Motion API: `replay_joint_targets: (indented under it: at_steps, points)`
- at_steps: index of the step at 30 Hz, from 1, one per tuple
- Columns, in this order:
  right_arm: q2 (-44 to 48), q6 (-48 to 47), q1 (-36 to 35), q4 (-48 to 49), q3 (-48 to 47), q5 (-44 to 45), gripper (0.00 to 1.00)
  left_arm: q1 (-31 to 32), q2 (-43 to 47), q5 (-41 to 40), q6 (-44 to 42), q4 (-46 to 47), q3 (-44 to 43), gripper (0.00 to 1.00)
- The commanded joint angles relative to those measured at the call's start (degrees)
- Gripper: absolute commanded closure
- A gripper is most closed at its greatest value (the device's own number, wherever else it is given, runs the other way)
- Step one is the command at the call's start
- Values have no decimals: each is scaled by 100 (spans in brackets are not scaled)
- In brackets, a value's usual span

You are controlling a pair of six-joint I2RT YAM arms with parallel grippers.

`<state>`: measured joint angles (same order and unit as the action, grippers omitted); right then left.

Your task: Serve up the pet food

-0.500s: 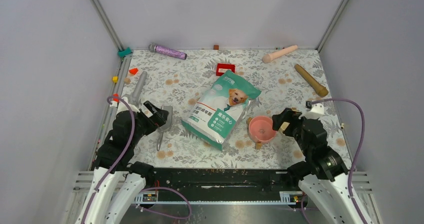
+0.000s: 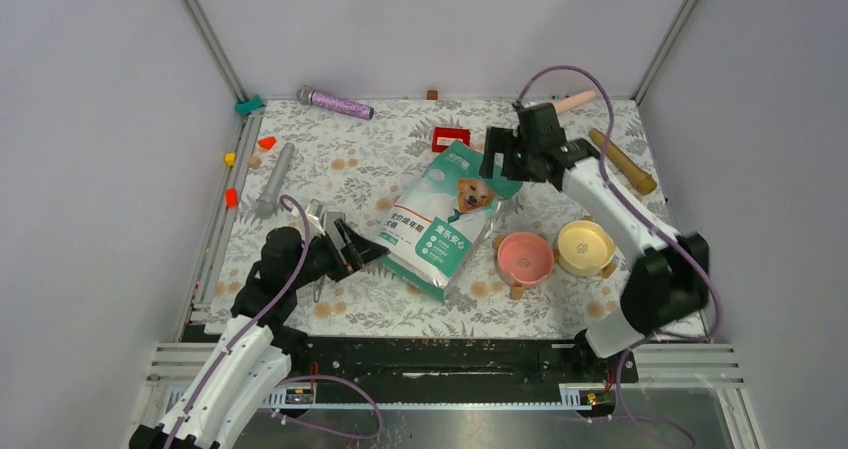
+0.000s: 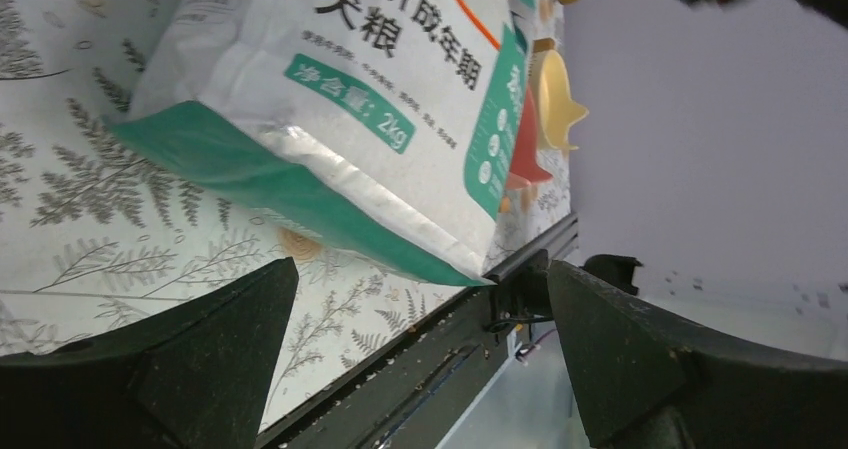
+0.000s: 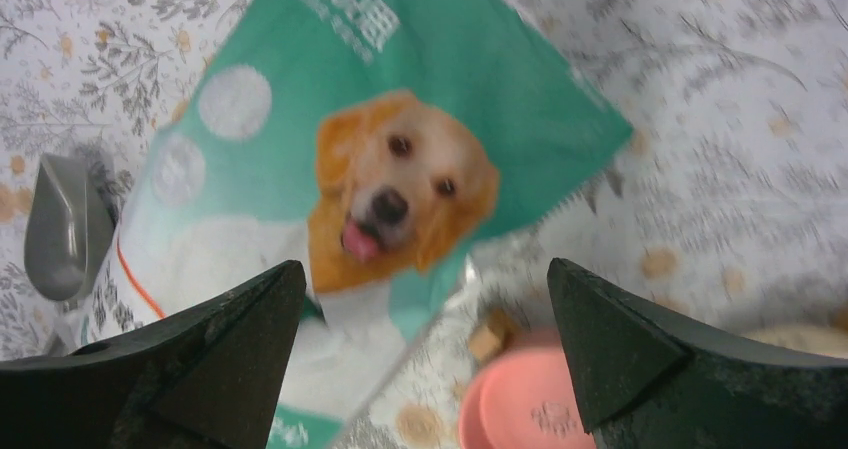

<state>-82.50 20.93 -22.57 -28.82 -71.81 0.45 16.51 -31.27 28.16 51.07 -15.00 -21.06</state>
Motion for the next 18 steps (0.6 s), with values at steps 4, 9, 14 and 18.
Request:
replay_joint_targets:
  at_steps: [4, 9, 14, 18]
  points:
    - [-2411, -551, 563, -233, -2092, -1517, 1, 147, -76, 343, 477, 1189, 272, 1]
    - [-3478, -486, 806, -376, -2989, -2048, 1, 243, -800, 341, 474, 1708, 301, 1]
    - [-3850, -556, 815, -281, -2834, -2278, 1, 446, -1569, 446, 553, 2423, 293, 1]
    - [-4061, -616, 812, -260, -2633, -2458, 1, 562, -2019, 466, 675, 2935, 327, 1]
